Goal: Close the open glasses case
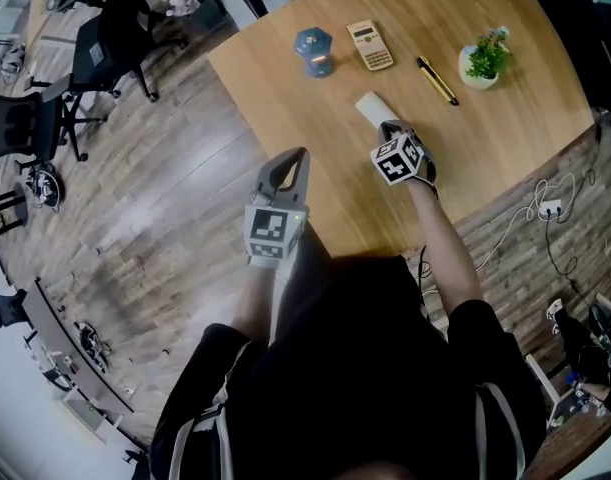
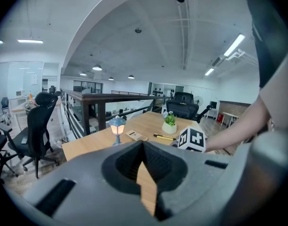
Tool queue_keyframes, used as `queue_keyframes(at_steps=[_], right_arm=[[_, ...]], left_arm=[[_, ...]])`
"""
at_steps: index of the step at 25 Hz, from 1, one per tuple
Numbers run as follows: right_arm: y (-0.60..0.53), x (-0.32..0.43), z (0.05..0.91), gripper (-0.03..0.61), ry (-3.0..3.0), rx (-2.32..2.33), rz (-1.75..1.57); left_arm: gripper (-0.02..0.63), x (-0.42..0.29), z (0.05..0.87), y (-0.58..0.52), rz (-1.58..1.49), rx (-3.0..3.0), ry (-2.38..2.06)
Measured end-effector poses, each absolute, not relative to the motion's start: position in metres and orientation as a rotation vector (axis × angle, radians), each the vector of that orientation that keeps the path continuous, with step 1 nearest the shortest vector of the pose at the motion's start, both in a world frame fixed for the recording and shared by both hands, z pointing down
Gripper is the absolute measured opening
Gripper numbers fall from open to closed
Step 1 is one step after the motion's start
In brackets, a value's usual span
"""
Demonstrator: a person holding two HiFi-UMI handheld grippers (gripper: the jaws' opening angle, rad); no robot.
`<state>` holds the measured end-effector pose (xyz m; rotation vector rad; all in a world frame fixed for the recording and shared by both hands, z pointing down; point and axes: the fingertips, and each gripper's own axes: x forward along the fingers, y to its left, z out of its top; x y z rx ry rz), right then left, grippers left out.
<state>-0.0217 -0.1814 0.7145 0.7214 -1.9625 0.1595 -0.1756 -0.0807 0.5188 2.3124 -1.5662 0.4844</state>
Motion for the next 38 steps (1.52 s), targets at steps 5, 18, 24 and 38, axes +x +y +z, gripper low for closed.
queue_keyframes(at_steps=[5,18,24,38], right_arm=[[-0.185,-0.016,0.699,0.015,-2.085,0.785,0.362],[-0.166,0.097,0.480,0.013,-2.433,1.450,0.311],[-0.140,0.143,0.380,0.014,-2.468,1.721,0.157],[-0.133,0.130,0.355,0.012,-2.508,1.720,0.060]], left_arm=[[-0.002,-0.188,0.507,-0.085,0.475,2.318,-1.620],[-0.002,-0.205,0.456,-0.116,0.419,2.388,-1.768],[-0.002,-0.205,0.430,-0.123,0.397,2.439,-1.836],[-0.002,-0.205,0.422,-0.121,0.365,2.447,-1.832]])
